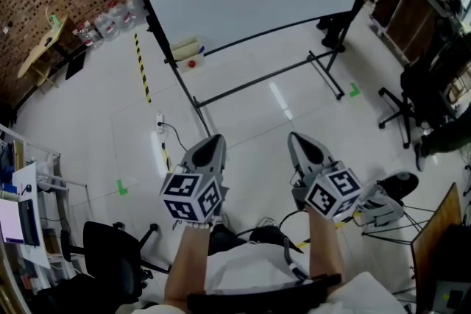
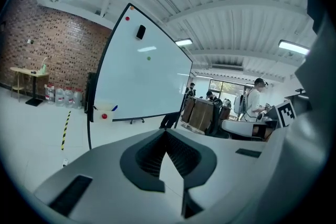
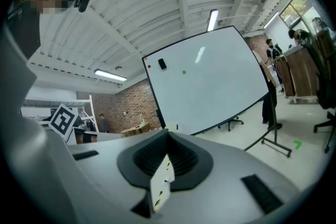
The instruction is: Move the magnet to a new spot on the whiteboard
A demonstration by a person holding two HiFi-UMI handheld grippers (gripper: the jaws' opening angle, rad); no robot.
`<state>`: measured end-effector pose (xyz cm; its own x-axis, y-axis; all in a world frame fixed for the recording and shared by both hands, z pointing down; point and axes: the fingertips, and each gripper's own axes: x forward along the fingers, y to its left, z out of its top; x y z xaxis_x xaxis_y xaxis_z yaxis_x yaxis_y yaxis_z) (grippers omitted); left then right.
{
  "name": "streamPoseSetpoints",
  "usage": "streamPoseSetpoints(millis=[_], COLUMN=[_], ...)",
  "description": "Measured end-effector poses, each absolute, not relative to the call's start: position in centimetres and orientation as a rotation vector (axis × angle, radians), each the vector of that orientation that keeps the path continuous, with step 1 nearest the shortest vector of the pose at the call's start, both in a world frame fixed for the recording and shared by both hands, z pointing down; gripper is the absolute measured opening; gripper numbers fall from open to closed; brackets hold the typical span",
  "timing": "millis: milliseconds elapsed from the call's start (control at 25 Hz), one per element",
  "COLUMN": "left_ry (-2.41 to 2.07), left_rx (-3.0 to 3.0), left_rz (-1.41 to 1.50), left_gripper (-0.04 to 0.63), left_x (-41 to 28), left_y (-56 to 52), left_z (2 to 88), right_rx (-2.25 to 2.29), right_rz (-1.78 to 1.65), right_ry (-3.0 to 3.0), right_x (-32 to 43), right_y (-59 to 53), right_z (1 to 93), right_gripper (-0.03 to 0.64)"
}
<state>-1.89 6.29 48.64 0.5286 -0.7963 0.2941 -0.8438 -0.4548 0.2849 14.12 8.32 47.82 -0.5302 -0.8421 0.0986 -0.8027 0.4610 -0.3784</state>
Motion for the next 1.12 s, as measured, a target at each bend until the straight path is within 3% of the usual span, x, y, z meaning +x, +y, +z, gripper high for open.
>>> streamPoseSetpoints(millis=[440, 1120], left_ry=[-1.271, -1.140], left_rx=[2.463, 2.551], left_rz=[0.097, 0.069], left_gripper=[-0.008, -0.008], left_x=[-7.3, -8.0], left_y=[6.8, 6.1], left_z=[45.8, 43.7], right_rx=[-1.581, -1.779], right_rz=[-0.443, -0.411], right_ry=[2.620, 2.533], right_x=[7.4, 7.0], right_y=[10.0, 11.3], right_z=[44.3, 43.4], right_gripper=[0.005, 0.003])
